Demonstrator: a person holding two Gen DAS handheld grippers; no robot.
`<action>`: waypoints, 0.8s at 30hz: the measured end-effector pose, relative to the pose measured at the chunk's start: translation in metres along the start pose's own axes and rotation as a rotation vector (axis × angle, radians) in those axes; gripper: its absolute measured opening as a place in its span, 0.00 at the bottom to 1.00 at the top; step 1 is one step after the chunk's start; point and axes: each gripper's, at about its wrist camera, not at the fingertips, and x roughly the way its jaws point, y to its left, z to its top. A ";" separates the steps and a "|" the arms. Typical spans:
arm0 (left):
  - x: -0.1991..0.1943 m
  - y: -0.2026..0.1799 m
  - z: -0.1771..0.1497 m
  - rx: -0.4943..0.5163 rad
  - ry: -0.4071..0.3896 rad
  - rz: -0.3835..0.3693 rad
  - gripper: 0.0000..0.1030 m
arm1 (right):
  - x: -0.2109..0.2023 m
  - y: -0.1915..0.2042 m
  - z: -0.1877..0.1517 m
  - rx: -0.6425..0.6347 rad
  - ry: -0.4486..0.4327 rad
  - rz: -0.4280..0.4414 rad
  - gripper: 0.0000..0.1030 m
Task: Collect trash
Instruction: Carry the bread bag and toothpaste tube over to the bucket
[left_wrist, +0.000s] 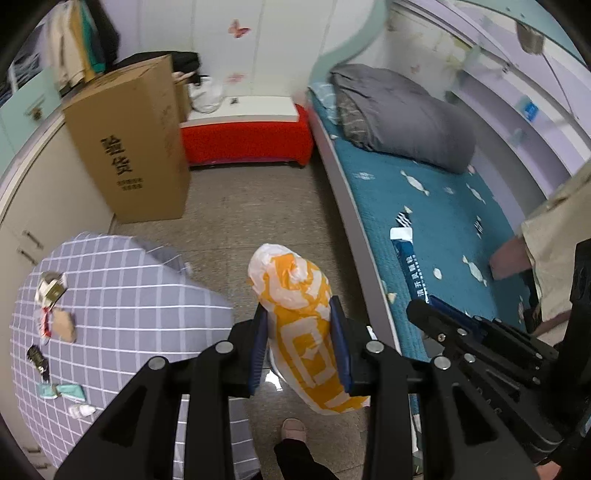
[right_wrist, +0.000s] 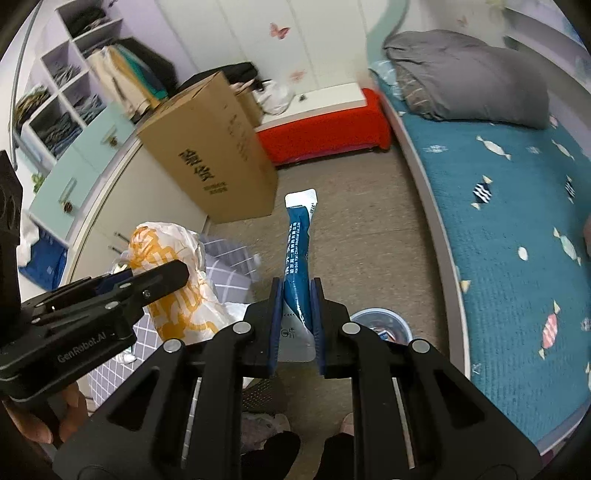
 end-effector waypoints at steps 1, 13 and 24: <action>0.003 -0.010 0.001 0.015 0.008 -0.007 0.30 | -0.002 -0.006 0.001 0.007 -0.002 -0.001 0.15; 0.019 -0.048 0.007 0.077 0.026 0.016 0.31 | -0.008 -0.050 0.009 0.071 -0.009 -0.004 0.44; 0.027 -0.059 0.011 0.105 0.044 0.012 0.31 | -0.013 -0.056 0.009 0.064 -0.021 -0.022 0.53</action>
